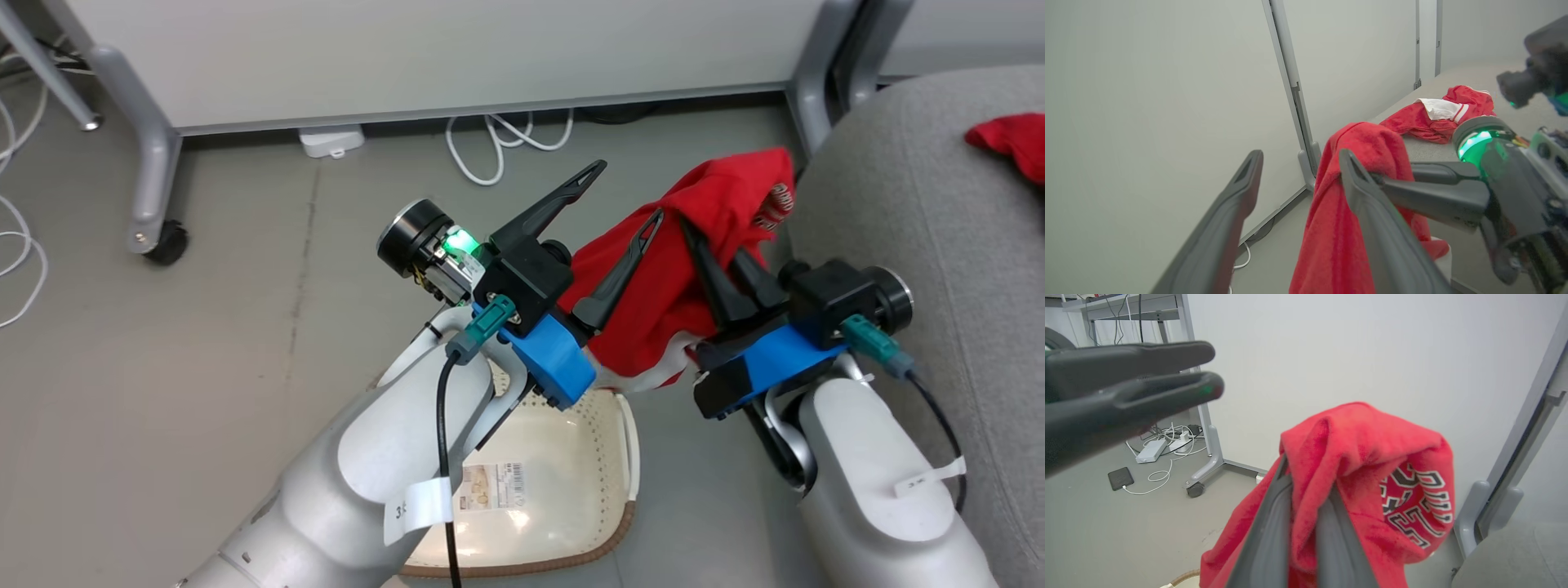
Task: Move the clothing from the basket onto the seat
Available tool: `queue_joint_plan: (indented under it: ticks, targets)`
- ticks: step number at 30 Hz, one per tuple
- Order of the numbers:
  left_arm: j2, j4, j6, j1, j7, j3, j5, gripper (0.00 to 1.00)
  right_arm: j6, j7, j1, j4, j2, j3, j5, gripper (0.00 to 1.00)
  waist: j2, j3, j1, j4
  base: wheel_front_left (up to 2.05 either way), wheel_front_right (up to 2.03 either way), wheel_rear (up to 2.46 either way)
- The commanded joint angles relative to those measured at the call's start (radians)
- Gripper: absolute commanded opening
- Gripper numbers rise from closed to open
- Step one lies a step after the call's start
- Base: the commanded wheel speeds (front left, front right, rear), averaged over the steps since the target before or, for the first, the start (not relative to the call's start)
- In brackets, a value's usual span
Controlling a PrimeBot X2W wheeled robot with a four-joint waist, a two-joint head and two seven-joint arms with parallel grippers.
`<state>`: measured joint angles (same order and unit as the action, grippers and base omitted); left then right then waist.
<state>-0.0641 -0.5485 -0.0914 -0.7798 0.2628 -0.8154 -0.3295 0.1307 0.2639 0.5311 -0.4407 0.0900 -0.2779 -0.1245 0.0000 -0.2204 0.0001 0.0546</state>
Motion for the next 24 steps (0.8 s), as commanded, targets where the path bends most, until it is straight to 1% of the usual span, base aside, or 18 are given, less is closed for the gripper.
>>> queue_joint_plan:
  ticks: [1, 8, 15, 16, 24]
  targets:
    - [-0.008, 0.006, 0.001, 0.008, 0.003, 0.006, 0.008, 1.00, 0.000, 0.001, 0.001, 0.020, 0.007, 0.024, 0.004, 0.00, 0.0000, -0.027, -0.0001, -0.043, 0.00, 0.00, 0.00]
    - [-0.012, 0.019, -0.011, 0.008, 0.003, -0.006, 0.023, 1.00, 0.000, 0.001, -0.010, 0.073, 0.026, 0.096, 0.008, 0.00, 0.0000, -0.069, -0.0001, -0.135, 0.00, 0.00, 0.00]
    - [-0.014, 0.036, -0.022, 0.019, 0.003, -0.021, 0.029, 1.00, 0.000, 0.001, -0.051, 0.133, 0.025, 0.172, 0.014, 0.00, 0.0000, -0.099, -0.0001, -0.219, 0.00, 0.00, 0.00]
    - [-0.014, 0.036, -0.022, 0.019, 0.003, -0.021, 0.029, 1.00, 0.000, 0.001, -0.051, 0.133, 0.025, 0.172, 0.014, 0.00, 0.0000, -0.099, -0.0001, -0.219, 0.00, 0.00, 0.00]
    - [-0.020, 0.031, -0.031, 0.032, 0.003, -0.056, 0.038, 1.00, 0.000, 0.001, -0.123, 0.199, 0.017, 0.251, 0.017, 0.00, 0.0000, -0.122, -0.0001, -0.292, 0.00, 0.00, 0.00]
